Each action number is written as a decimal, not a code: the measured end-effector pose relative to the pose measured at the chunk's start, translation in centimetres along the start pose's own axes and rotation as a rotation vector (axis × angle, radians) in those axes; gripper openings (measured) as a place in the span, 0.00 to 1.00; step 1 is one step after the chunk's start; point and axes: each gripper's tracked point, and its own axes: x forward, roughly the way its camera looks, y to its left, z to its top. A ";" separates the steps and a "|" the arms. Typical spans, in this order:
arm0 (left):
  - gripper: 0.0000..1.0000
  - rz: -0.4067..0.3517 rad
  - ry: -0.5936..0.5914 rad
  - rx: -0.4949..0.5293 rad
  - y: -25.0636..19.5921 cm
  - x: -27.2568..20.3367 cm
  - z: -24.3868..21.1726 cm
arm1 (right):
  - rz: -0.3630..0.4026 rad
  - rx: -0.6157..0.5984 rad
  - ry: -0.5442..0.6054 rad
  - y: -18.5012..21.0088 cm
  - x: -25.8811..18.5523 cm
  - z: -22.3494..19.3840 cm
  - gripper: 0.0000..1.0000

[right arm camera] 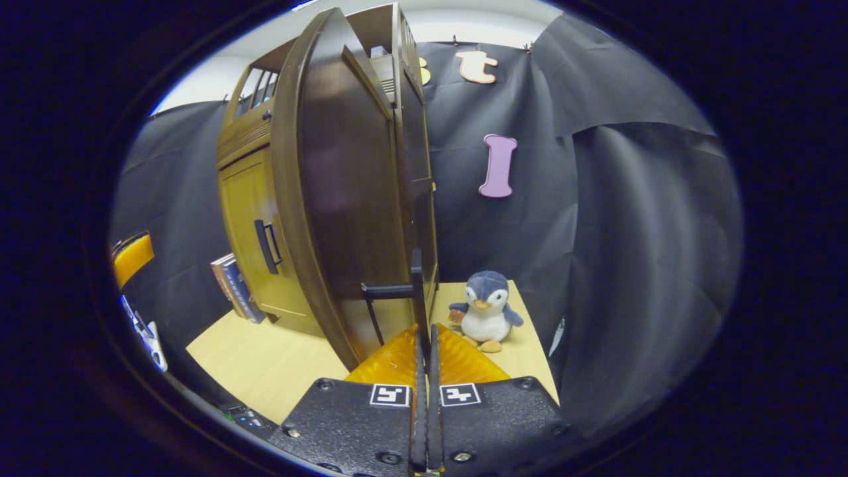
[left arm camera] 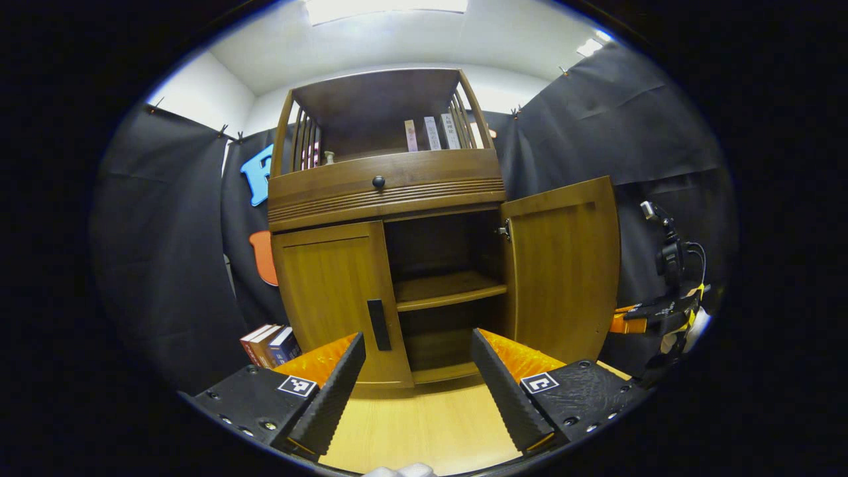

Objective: Open the right door of the double-door shoe cabinet with the right hand, and open the left door with the left hand.

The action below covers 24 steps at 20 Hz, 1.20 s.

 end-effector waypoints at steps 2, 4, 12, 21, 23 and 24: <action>1.00 0.046 0.015 -0.014 -1.1 -1.2 -0.2 | 0.087 -0.032 0.011 0.1 -0.1 -0.1 0.04; 0.96 0.097 0.028 -0.018 -2.1 -2.2 -0.3 | 0.136 -0.077 0.016 0.2 0.1 0.0 0.04; 0.96 0.166 0.069 -0.010 -4.0 -4.3 -1.4 | 0.255 -0.065 0.011 -1.1 -2.1 -0.7 0.14; 0.96 0.085 0.047 0.009 -2.4 -1.2 -0.3 | -0.006 0.043 -0.168 -6.0 -11.6 2.0 0.91; 0.96 0.065 0.016 -0.003 -1.5 0.0 -0.1 | -0.067 0.041 -0.186 -4.7 -13.1 3.1 0.98; 0.96 0.055 0.005 -0.012 -1.0 0.8 -0.2 | -0.093 0.044 -0.201 -3.5 -13.3 3.7 0.98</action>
